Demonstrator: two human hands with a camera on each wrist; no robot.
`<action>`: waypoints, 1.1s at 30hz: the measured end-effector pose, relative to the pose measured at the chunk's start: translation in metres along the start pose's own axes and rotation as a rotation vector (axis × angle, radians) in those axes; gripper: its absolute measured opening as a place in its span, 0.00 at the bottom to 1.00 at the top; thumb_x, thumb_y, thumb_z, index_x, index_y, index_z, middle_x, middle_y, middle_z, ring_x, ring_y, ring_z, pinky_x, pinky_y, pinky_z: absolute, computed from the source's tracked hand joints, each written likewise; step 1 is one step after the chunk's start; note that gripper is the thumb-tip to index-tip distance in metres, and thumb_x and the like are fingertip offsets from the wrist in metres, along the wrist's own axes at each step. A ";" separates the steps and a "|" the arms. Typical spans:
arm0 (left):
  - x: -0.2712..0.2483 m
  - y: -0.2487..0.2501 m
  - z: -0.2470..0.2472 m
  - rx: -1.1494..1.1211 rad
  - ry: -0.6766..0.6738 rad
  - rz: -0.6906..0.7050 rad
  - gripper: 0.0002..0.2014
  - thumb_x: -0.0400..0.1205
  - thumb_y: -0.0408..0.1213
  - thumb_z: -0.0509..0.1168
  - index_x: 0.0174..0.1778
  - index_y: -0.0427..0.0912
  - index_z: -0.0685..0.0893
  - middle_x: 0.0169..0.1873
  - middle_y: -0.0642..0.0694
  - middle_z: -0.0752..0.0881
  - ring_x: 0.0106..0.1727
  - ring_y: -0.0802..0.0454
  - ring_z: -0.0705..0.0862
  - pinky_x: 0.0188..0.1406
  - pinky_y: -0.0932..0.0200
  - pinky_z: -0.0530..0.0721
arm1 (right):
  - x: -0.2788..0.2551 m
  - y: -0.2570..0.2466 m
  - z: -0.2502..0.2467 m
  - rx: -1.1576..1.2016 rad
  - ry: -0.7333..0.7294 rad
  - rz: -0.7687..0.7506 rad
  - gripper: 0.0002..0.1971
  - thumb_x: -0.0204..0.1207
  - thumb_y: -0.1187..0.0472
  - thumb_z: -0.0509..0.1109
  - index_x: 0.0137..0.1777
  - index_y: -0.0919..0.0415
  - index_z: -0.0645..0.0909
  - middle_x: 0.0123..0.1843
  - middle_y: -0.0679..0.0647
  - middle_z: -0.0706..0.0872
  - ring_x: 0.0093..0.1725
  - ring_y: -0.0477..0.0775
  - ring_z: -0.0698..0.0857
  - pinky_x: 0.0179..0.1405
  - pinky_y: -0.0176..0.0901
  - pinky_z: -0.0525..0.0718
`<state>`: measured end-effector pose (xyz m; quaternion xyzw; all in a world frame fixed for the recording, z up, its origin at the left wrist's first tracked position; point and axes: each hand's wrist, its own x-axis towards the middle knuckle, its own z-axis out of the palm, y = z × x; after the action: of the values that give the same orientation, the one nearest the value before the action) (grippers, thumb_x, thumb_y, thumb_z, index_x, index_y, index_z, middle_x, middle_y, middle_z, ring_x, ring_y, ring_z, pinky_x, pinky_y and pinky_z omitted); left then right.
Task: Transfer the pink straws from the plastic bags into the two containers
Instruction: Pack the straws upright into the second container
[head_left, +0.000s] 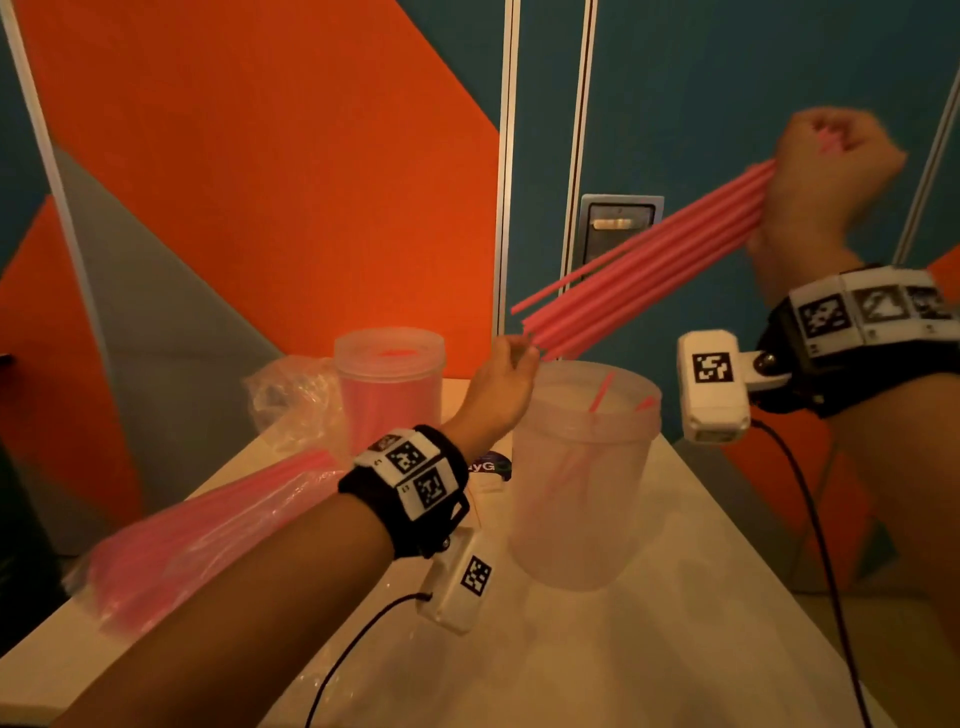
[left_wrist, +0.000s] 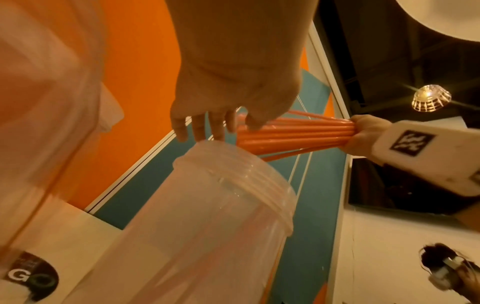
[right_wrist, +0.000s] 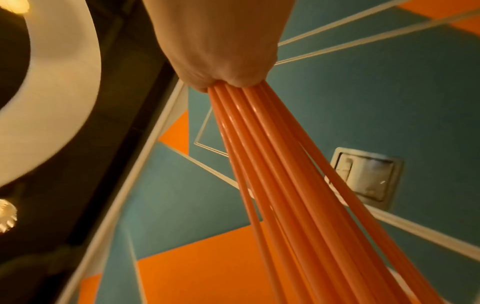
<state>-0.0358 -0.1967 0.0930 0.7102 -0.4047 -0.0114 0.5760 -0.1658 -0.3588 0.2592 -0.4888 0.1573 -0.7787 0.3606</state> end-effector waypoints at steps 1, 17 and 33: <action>0.000 -0.006 0.005 0.111 -0.052 -0.027 0.13 0.86 0.40 0.56 0.63 0.40 0.76 0.58 0.46 0.79 0.57 0.52 0.76 0.55 0.56 0.76 | -0.006 0.011 -0.002 -0.042 -0.017 0.011 0.06 0.63 0.58 0.64 0.31 0.47 0.80 0.27 0.40 0.78 0.30 0.36 0.78 0.36 0.34 0.78; -0.012 -0.010 0.012 0.192 -0.045 -0.002 0.38 0.83 0.38 0.60 0.82 0.43 0.43 0.75 0.34 0.69 0.67 0.40 0.78 0.69 0.46 0.75 | -0.015 0.076 -0.028 -0.319 -0.042 0.099 0.15 0.69 0.60 0.62 0.49 0.60 0.88 0.39 0.50 0.82 0.42 0.46 0.81 0.45 0.35 0.81; -0.005 -0.019 0.014 0.265 -0.056 0.022 0.29 0.83 0.41 0.59 0.79 0.43 0.56 0.74 0.33 0.69 0.73 0.44 0.71 0.69 0.53 0.70 | -0.107 0.083 -0.012 -0.815 -1.488 0.074 0.08 0.78 0.54 0.65 0.52 0.54 0.83 0.51 0.53 0.83 0.52 0.55 0.81 0.47 0.45 0.80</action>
<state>-0.0353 -0.2045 0.0703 0.7748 -0.4265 0.0286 0.4658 -0.1143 -0.3404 0.1346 -0.9599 0.1633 -0.1246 0.1910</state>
